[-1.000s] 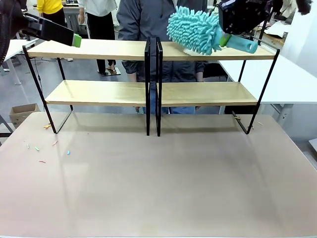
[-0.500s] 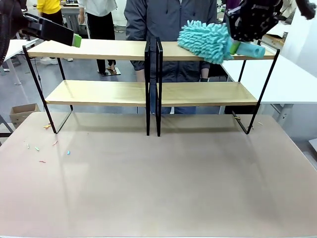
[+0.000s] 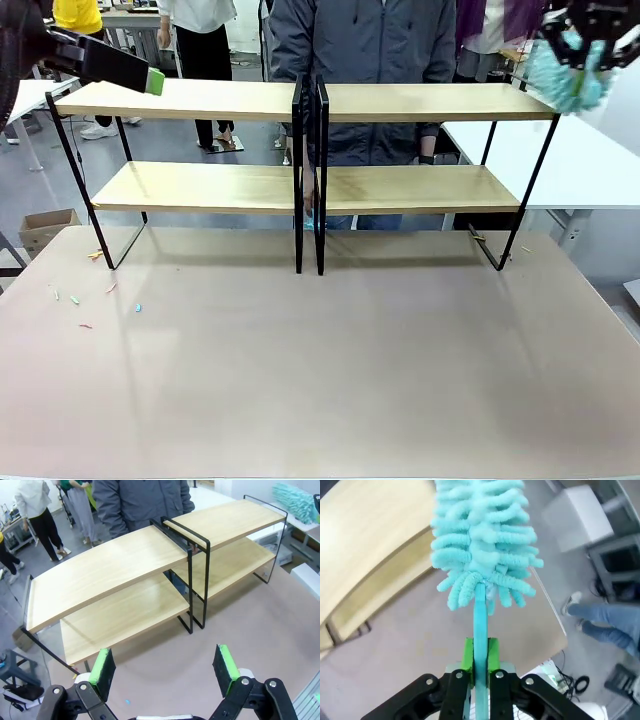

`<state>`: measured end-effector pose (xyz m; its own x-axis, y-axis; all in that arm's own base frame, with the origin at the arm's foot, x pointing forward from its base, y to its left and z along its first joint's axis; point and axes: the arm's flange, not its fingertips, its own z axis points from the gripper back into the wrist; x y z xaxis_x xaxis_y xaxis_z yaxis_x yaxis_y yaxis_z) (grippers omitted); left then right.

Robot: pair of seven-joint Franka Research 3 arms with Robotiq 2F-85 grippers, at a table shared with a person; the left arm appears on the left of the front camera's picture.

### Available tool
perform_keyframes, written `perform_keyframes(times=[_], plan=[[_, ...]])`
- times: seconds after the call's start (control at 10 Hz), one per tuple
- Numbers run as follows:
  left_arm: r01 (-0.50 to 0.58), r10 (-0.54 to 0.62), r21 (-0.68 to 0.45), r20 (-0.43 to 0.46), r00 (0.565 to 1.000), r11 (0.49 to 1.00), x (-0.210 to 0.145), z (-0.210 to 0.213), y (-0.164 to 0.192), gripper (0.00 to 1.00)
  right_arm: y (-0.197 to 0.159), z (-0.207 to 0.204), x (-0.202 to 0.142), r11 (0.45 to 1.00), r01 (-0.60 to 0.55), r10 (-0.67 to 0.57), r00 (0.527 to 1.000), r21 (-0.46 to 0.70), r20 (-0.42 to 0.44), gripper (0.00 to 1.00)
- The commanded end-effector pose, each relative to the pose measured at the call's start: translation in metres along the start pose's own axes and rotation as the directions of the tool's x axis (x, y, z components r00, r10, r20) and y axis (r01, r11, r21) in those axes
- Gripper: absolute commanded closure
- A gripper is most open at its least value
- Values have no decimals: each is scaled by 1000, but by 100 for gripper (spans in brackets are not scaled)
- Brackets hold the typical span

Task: Clean the shelves.
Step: Clean another randomly selected level of the Shelf with the Duster.

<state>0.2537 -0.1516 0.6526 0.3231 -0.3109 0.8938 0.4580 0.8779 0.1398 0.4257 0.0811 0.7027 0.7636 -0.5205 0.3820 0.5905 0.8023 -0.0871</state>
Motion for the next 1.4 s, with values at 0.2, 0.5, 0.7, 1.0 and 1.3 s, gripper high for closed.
perform_keyframes(times=[0.2, 0.5, 0.7, 1.0, 1.3], plan=[[1, -1, 2, 5, 1000, 1000, -3, 0, 0, 0, 10, 17, -21, 972, -127, 116, 991, 197, 71, 88], [1, -1, 2, 5, 1000, 1000, -3, 0, 0, 0, -30, 22, -11, 889, -285, 313, 949, 359, -22, 88], [1, -1, 2, 5, 1000, 1000, -3, 0, 0, 0, -96, 20, 6, 702, -463, 588, 805, 542, -74, 88], [1, -1, 2, 5, 1000, 1000, -3, 0, 0, 0, -212, 15, 7, 255, -673, 817, 534, 695, 217, 88], [1, -1, 2, 5, 1000, 1000, -3, 0, 0, 0, -296, -4, 13, -20, -736, 452, 598, 677, 662, 88]])
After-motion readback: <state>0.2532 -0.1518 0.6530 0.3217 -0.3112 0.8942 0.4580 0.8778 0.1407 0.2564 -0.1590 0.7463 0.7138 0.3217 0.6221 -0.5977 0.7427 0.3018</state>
